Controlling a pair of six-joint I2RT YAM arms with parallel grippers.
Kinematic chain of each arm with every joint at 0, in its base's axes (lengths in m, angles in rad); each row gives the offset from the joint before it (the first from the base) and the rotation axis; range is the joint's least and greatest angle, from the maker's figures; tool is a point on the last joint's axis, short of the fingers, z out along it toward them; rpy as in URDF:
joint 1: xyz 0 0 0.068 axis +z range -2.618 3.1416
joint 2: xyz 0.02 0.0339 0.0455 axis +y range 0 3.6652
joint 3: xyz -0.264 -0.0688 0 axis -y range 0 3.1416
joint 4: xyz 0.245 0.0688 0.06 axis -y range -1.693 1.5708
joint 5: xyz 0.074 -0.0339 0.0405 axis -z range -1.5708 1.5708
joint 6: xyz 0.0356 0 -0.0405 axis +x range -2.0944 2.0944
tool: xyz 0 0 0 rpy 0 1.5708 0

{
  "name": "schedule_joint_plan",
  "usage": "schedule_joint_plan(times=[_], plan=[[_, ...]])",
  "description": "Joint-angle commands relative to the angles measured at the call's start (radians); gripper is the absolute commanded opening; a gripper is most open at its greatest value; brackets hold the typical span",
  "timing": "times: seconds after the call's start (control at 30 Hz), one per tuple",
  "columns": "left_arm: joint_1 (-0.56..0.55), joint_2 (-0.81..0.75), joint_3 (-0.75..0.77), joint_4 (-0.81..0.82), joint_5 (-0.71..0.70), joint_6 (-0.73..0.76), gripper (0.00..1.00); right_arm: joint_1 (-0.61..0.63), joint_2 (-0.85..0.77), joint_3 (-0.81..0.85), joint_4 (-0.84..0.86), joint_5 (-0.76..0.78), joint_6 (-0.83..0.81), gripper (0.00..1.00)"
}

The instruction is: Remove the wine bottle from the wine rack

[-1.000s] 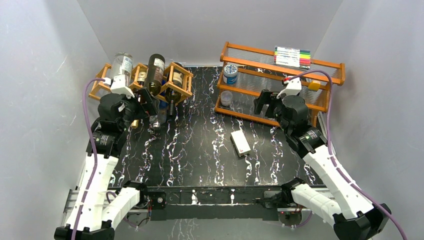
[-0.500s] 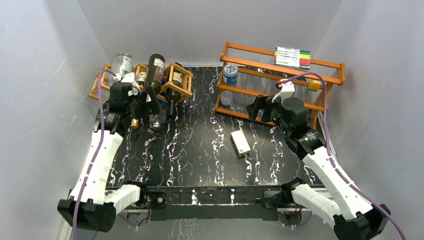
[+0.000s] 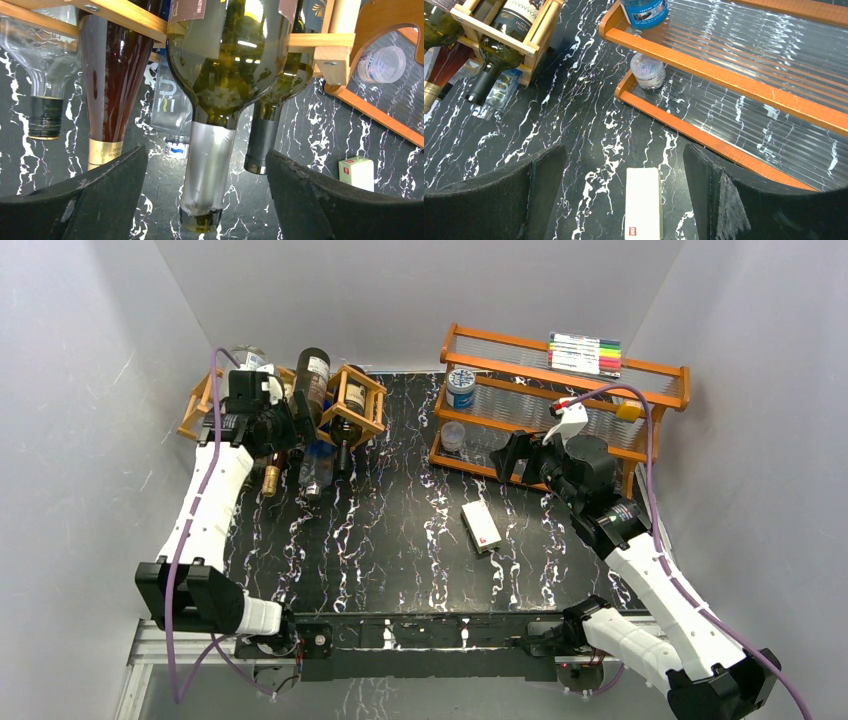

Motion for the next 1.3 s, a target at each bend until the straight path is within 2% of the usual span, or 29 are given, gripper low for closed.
schedule_joint_plan(times=[0.0,0.13,0.2,0.3,0.5,0.73,0.9,1.03,1.17,1.27], plan=[[0.029,-0.001,0.032,0.018,0.097,0.002,0.81,-0.006,-0.017,0.010,0.041,-0.005,-0.005,0.98],[0.046,0.023,0.001,0.059,0.168,-0.021,0.69,-0.006,-0.019,0.005,0.037,-0.005,0.002,0.98],[0.055,0.023,-0.018,0.083,0.205,-0.033,0.66,-0.006,-0.021,0.004,0.035,-0.002,0.005,0.98],[0.065,0.033,-0.033,0.094,0.220,-0.041,0.58,-0.005,-0.021,0.002,0.033,0.000,0.010,0.98],[0.078,0.033,-0.051,0.117,0.251,-0.048,0.48,-0.005,-0.018,0.006,0.029,0.003,0.013,0.98],[0.081,0.009,-0.090,0.127,0.261,-0.044,0.45,-0.005,-0.019,0.004,0.025,0.010,0.026,0.98],[0.087,0.009,-0.097,0.135,0.270,-0.041,0.37,-0.005,-0.012,0.007,0.026,0.007,0.032,0.98],[0.094,-0.025,-0.087,0.138,0.276,-0.049,0.23,-0.005,-0.014,0.009,0.024,0.010,0.032,0.98],[0.095,-0.054,-0.050,0.143,0.286,-0.060,0.15,-0.006,-0.016,0.017,0.025,0.013,0.033,0.98],[0.095,-0.067,-0.010,0.135,0.296,-0.077,0.04,-0.006,-0.010,0.031,0.027,0.011,0.033,0.98]])
